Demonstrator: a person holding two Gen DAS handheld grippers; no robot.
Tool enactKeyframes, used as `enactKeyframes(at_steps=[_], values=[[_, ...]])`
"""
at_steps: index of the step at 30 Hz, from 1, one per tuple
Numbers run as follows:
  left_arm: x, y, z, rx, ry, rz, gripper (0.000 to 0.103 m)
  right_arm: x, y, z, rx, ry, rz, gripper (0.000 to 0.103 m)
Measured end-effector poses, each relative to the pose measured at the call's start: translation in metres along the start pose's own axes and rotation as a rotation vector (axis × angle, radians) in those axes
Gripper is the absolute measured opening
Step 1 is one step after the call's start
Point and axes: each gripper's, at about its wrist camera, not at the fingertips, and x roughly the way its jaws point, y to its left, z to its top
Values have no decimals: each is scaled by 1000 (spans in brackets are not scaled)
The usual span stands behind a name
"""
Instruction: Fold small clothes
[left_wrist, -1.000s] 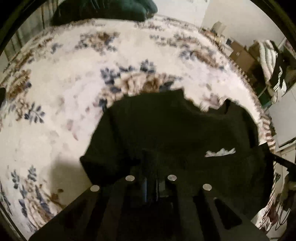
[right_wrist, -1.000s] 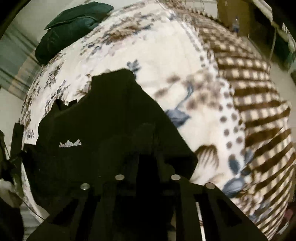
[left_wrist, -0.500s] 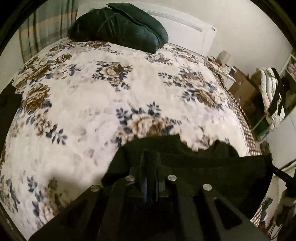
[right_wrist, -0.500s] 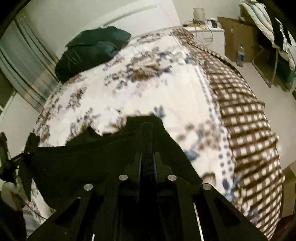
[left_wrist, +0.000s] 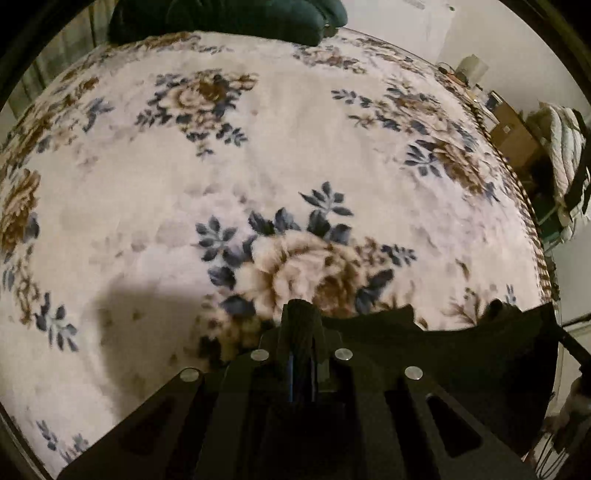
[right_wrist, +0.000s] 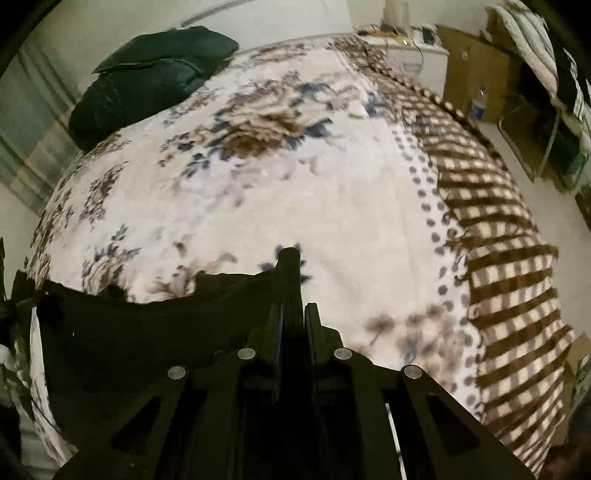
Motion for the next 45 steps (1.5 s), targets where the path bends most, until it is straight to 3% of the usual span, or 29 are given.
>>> enactKeyframes(at_steps=[4, 8, 13, 15, 16, 17, 18, 19, 20, 21, 24, 26, 32, 34, 36, 37, 38, 43, 45], values=[[0, 10, 6, -47, -28, -26, 4, 1, -16, 3, 71, -28, 20, 11], [18, 12, 11, -32, 1, -4, 5, 2, -21, 8, 94, -44, 11, 11], [48, 15, 17, -24, 66, 17, 8, 25, -24, 11, 91, -12, -49, 11], [42, 19, 16, -43, 71, -7, 10, 38, -26, 10, 90, 47, -45, 11], [36, 22, 14, -52, 64, -16, 21, 42, -27, 9, 87, 79, -47, 11], [25, 26, 11, -61, 52, -34, 37, 41, -28, 8, 86, 98, -40, 17], [15, 29, 8, -70, 39, -53, 44, 37, -29, 7, 87, 111, -42, 28], [-2, 36, 2, -86, 20, -76, 56, 30, -31, 4, 88, 118, -39, 36], [-12, 40, -4, -91, 9, -88, 59, 18, -35, -1, 99, 117, -22, 58], [-26, 44, -12, -94, -5, -98, 59, 6, -39, -6, 116, 107, -1, 65], [-65, 57, -52, -116, -30, -93, 59, -38, -59, -36, 208, 99, 71, 65], [-76, 61, -85, -154, -7, -108, 59, -59, -72, -68, 282, 121, 124, 65], [-46, 63, -179, -288, 138, -167, 59, -59, -83, -157, 408, 256, 156, 65], [-34, 56, -193, -294, 145, -190, 58, -51, -82, -174, 430, 262, 190, 63], [-34, 51, -197, -278, 118, -184, 42, -45, -78, -183, 414, 254, 193, 38], [-33, 48, -195, -254, 110, -171, 33, -45, -76, -185, 391, 236, 173, 32], [-34, 46, -194, -232, 103, -151, 24, -45, -75, -186, 377, 224, 162, 12], [-32, 48, -189, -118, 105, -97, 18, -47, -76, -182, 340, 201, 65, 8], [-28, 63, -189, -142, 111, -96, 18, -45, -80, -181, 357, 210, 43, 8]])
